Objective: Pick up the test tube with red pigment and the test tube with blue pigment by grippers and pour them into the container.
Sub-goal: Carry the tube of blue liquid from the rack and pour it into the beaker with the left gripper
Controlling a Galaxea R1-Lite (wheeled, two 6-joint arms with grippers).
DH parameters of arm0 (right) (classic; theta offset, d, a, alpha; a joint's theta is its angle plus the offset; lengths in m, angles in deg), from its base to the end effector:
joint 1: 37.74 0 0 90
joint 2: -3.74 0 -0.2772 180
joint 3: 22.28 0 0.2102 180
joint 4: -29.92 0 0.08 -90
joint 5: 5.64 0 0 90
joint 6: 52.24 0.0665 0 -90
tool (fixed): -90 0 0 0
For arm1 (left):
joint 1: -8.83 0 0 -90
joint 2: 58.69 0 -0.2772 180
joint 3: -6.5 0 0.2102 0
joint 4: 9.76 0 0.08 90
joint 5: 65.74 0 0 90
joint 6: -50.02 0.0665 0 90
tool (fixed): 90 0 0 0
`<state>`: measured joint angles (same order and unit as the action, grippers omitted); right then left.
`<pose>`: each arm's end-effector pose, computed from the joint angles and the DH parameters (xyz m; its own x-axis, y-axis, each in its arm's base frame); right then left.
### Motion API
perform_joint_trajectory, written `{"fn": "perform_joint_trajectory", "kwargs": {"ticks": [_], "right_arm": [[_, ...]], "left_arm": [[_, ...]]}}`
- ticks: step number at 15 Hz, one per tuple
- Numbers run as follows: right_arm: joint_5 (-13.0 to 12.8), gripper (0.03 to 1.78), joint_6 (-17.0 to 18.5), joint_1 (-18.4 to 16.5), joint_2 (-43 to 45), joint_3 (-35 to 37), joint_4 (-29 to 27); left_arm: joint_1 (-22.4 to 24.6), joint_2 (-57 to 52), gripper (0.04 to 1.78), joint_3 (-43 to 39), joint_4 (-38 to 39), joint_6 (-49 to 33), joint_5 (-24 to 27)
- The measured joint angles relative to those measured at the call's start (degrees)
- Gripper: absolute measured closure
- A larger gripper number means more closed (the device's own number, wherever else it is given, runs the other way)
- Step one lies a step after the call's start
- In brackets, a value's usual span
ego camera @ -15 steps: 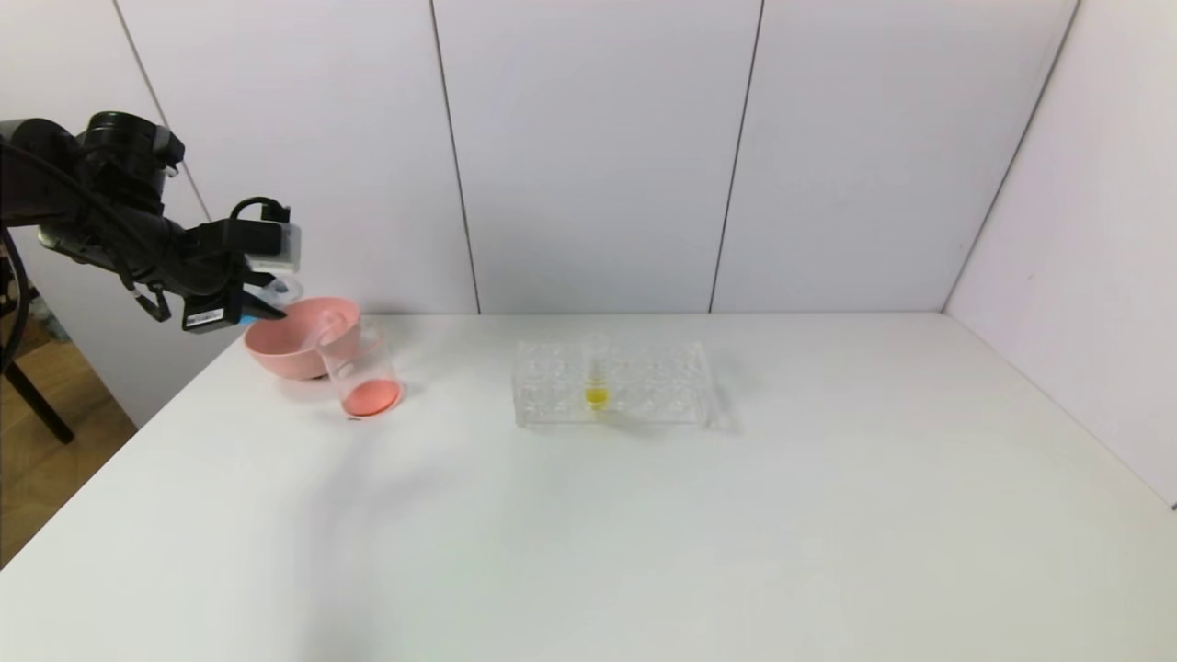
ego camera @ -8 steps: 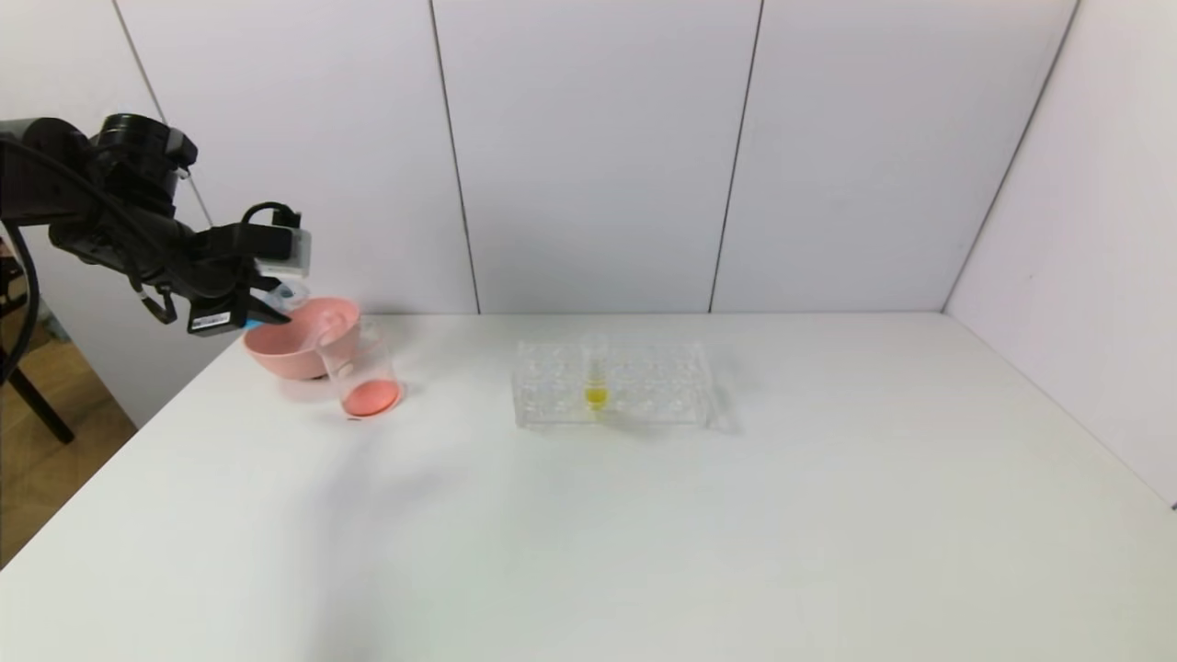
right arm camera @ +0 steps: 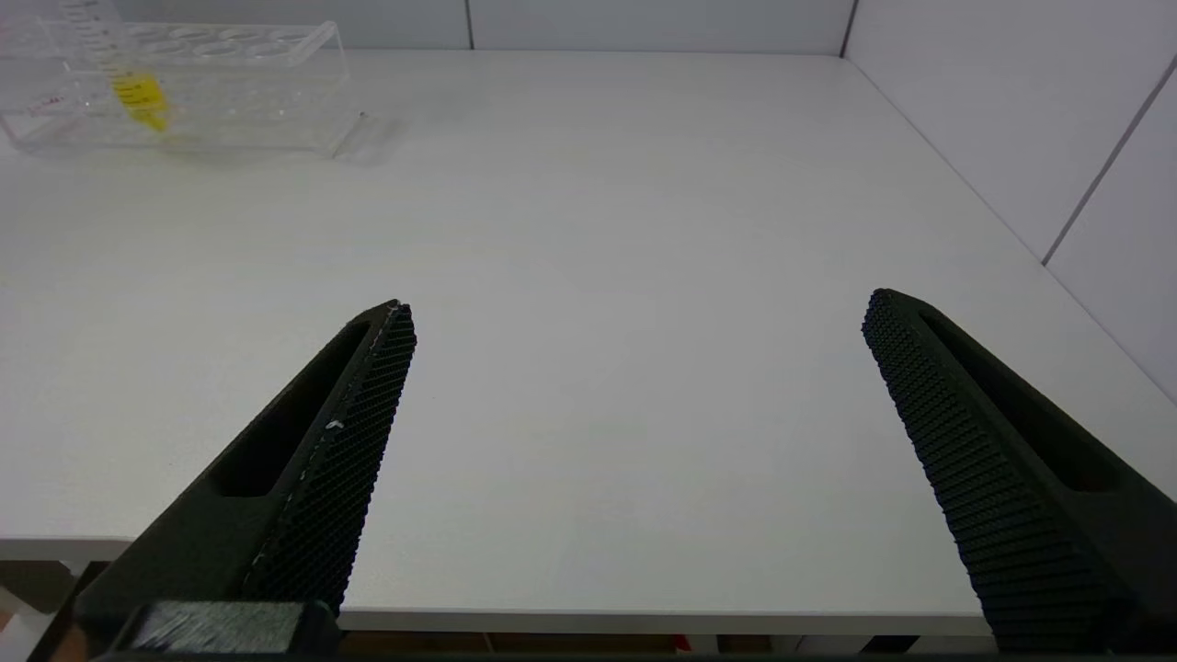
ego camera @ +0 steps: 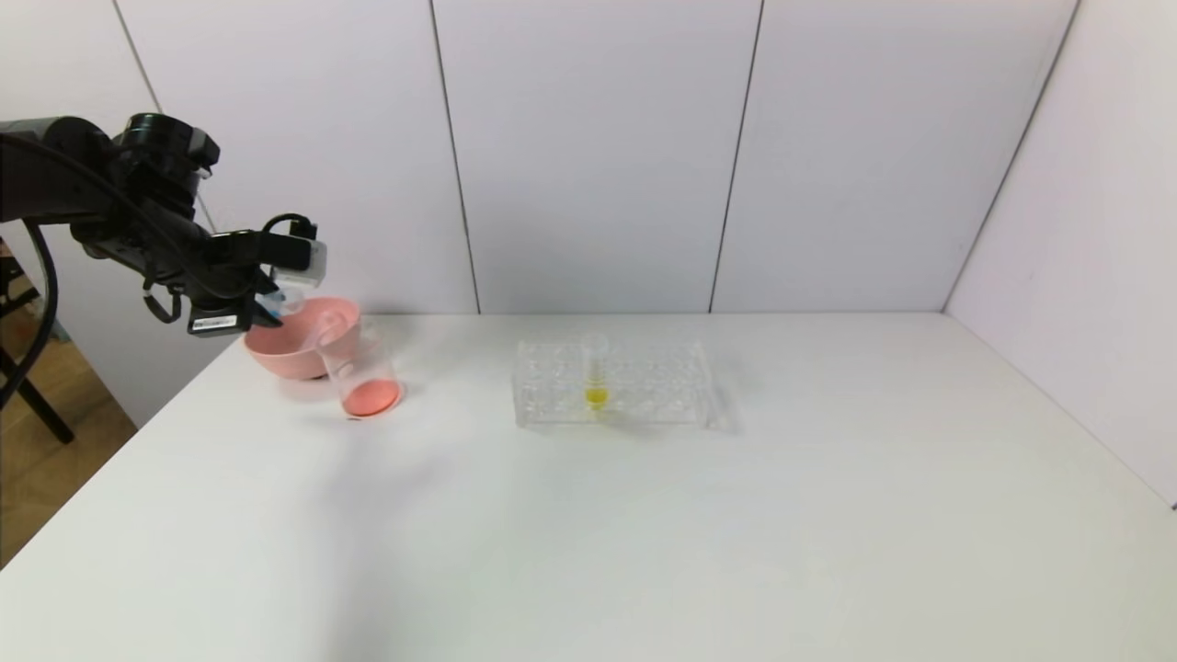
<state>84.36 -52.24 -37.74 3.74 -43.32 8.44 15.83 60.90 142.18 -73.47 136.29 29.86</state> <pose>0.0655 0.0000 0.0743 1.0000 0.0000 -0.0077 0.0000 1.0000 0.0000 0.4349 0.0469 0.1913 0.6777 -0.0151 -0.7352 0.7280 0.1546 0.6679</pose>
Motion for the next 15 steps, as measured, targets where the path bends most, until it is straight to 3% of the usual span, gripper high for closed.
{"fn": "perform_joint_trajectory", "kwargs": {"ticks": [15], "right_arm": [[0.0,0.04,0.0,0.0,0.0,0.0,0.0]], "left_arm": [[-4.3,0.2,1.38,0.0,1.2,-3.0,-10.1]]}}
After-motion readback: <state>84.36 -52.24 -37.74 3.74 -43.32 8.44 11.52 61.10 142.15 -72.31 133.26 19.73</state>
